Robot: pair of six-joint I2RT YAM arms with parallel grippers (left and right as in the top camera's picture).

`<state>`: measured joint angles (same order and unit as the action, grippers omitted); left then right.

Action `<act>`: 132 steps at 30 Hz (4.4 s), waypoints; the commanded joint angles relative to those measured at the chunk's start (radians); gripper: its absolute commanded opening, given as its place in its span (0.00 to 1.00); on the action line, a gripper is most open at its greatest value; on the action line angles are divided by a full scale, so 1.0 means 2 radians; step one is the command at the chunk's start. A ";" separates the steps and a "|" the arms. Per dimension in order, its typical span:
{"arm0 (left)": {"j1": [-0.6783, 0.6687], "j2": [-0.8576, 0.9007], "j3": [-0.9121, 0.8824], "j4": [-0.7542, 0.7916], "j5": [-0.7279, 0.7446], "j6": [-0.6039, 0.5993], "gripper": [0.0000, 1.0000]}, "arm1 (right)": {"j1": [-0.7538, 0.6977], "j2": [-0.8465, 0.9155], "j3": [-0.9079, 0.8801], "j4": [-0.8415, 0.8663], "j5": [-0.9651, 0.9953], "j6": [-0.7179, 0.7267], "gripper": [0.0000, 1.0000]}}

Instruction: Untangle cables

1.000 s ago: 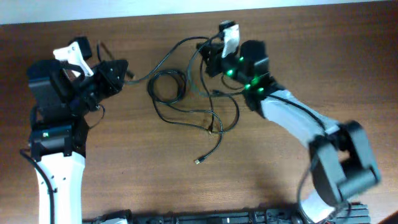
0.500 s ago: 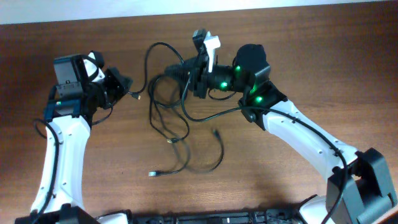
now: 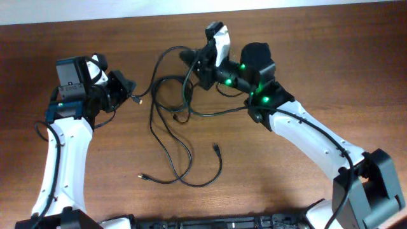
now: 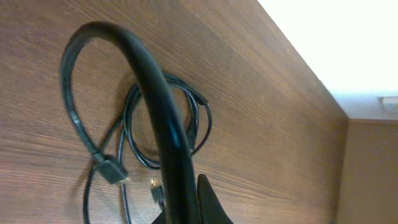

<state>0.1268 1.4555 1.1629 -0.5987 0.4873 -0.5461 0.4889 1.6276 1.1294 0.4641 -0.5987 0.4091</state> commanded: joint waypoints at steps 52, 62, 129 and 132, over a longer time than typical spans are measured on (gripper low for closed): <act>0.140 0.154 -0.034 -0.092 -0.300 -0.007 0.99 | -0.012 0.034 0.021 -0.521 0.121 -0.006 0.99; 0.118 0.210 -0.023 -0.060 -0.300 -0.049 0.87 | -0.012 0.034 0.021 -0.518 0.122 -0.006 0.99; 0.154 0.409 0.203 -0.219 -0.306 -0.138 0.20 | -0.012 0.034 0.021 -0.529 0.121 -0.006 0.99; 0.155 0.409 0.204 -0.216 -0.322 -0.138 0.00 | -0.012 0.034 0.021 -0.530 0.121 -0.006 0.99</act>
<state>0.4313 2.1937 1.6077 -1.0252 -0.1059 -0.8139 0.4599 1.7191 1.1744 -0.5976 -0.3561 0.4072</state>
